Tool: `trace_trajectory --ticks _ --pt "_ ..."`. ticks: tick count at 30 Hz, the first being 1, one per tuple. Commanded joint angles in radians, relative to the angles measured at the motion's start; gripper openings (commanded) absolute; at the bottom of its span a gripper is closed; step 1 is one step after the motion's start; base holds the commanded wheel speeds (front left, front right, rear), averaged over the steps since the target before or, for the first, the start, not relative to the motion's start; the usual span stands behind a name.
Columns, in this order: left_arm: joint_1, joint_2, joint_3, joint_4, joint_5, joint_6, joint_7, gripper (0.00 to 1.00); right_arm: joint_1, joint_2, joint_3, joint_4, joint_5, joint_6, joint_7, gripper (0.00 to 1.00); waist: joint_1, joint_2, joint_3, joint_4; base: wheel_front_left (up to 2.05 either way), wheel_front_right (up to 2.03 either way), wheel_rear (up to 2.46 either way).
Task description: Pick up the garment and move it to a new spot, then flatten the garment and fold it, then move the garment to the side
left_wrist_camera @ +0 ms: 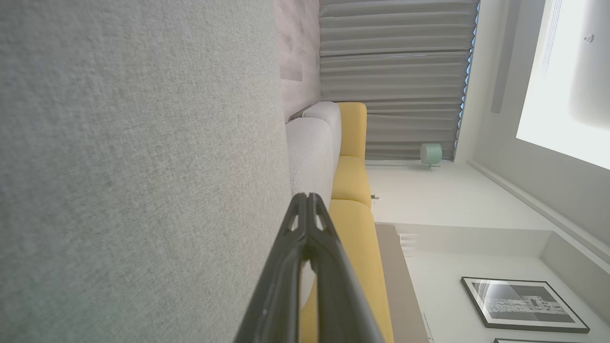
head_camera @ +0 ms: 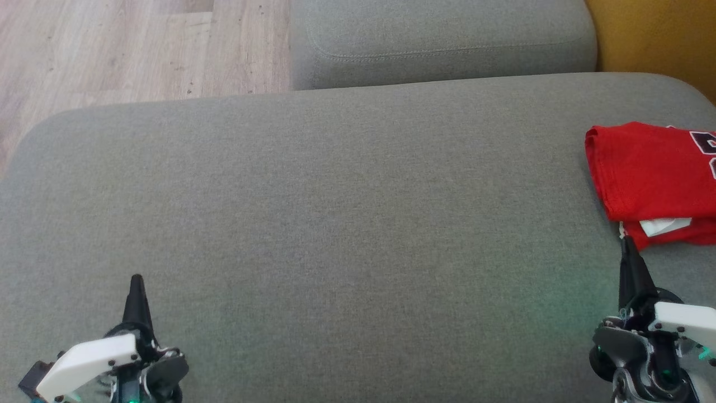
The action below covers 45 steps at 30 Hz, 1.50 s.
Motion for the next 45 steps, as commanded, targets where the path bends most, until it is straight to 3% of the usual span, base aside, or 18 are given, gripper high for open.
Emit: trace_trajectory --ticks 1,45 --pt "-0.049 0.004 0.037 -0.036 -0.005 -0.007 0.008 0.0 -0.05 -0.013 0.016 -0.038 0.0 0.003 0.009 0.0 0.0 0.0 0.0 0.0 0.0 0.0 0.0" --pt "-0.049 0.004 0.037 -0.036 -0.005 -0.007 0.007 0.0 -0.051 -0.006 0.007 -0.037 -0.008 0.003 0.016 0.0 0.0 0.0 0.0 0.0 0.0 0.0 0.0"
